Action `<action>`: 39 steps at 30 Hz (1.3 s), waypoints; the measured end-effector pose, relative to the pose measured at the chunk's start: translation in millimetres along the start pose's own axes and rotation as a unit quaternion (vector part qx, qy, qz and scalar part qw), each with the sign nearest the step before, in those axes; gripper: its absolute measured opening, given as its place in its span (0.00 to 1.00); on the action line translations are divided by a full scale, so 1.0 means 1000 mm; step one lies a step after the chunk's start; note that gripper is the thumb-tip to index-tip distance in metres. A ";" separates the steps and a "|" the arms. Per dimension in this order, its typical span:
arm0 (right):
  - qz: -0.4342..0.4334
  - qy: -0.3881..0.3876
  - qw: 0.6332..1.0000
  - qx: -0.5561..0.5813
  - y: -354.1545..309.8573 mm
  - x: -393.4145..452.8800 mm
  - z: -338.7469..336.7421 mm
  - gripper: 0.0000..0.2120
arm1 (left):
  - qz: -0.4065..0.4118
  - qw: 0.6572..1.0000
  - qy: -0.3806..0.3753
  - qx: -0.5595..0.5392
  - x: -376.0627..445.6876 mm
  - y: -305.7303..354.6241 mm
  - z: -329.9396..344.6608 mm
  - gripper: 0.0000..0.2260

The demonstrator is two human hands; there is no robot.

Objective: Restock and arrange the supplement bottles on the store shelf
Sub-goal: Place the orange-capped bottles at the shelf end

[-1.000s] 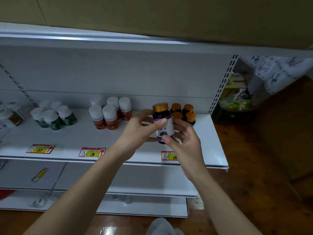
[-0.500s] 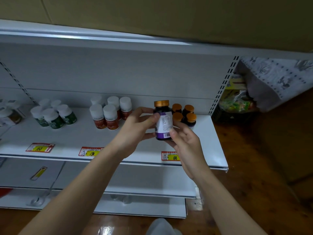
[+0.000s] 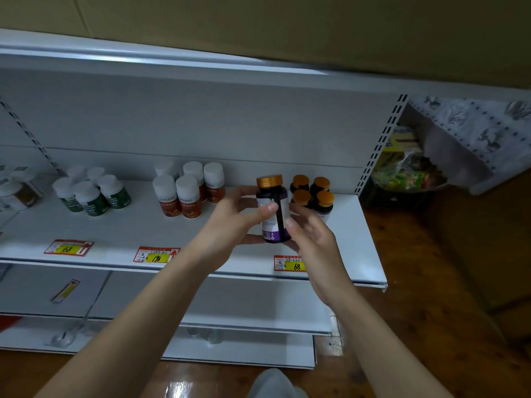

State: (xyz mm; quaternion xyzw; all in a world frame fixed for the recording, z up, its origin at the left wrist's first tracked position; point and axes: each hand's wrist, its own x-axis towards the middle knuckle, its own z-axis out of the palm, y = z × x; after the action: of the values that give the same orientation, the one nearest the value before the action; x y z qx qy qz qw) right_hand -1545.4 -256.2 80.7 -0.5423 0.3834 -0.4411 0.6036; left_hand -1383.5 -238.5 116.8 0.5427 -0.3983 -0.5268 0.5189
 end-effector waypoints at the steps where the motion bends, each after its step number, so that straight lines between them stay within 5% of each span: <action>1: 0.010 -0.013 1.000 0.013 0.000 0.000 0.000 0.14 | -0.005 1.000 0.001 -0.011 0.000 -0.001 0.000 0.19; 18: -0.033 -0.012 0.999 -0.037 -0.002 -0.003 0.002 0.16 | -0.003 1.000 0.008 0.003 -0.005 0.000 0.001 0.19; 28: -0.121 -0.072 0.989 -0.054 -0.029 0.009 -0.009 0.27 | 0.197 0.969 -0.097 0.112 -0.012 0.023 -0.007 0.26; 39: -0.214 -0.078 0.968 -0.105 -0.062 0.006 -0.012 0.32 | 0.288 0.939 -0.141 0.122 -0.022 0.048 0.001 0.26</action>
State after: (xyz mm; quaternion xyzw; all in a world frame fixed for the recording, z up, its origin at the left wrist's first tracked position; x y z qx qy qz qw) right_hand -1562.4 -267.5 141.2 -0.7045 0.2542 -0.4743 0.4627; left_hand -1382.0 -223.9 167.7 0.3847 -0.6677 -0.3731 0.5166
